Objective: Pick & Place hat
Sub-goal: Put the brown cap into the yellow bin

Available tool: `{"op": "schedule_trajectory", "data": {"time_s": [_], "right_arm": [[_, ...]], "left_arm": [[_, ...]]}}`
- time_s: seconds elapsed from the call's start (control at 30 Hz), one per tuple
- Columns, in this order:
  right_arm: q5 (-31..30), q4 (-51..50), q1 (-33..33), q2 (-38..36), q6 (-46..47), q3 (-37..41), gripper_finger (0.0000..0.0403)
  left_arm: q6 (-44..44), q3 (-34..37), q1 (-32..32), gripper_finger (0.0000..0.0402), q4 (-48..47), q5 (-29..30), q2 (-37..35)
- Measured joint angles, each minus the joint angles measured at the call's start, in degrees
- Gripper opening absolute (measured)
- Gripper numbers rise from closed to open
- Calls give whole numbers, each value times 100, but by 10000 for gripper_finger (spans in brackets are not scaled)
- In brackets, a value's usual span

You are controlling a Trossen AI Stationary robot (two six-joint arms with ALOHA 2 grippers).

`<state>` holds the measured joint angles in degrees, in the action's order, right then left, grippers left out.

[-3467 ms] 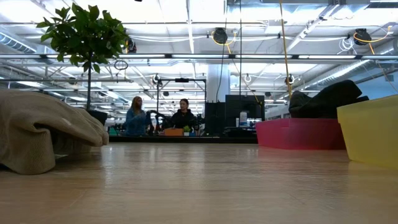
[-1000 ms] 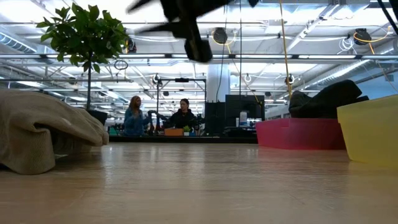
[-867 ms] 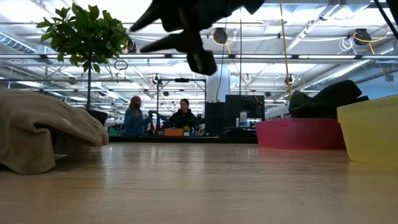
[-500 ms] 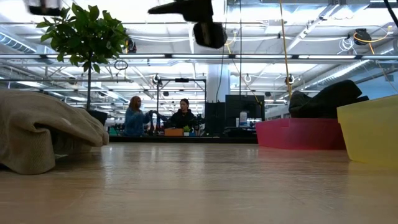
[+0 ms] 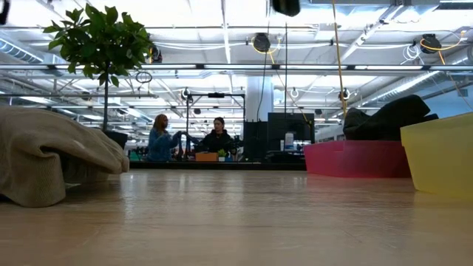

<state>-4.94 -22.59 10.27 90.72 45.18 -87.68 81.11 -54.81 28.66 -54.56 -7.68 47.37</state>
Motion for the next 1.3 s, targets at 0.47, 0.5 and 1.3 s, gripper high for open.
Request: {"op": "schedule_trajectory", "data": {"time_s": [0.47,0.5,1.3], "right_arm": [[-408,-317,76,-296,-136,0,102],[-406,-313,78,-304,-141,0,102],[-419,455,163,-298,-552,4,102]], "left_arm": [[3400,2056,2158,115,2583,205,427],[3597,2105,2299,115,2597,216,427],[4327,3073,3016,115,3534,2640,438]]}}
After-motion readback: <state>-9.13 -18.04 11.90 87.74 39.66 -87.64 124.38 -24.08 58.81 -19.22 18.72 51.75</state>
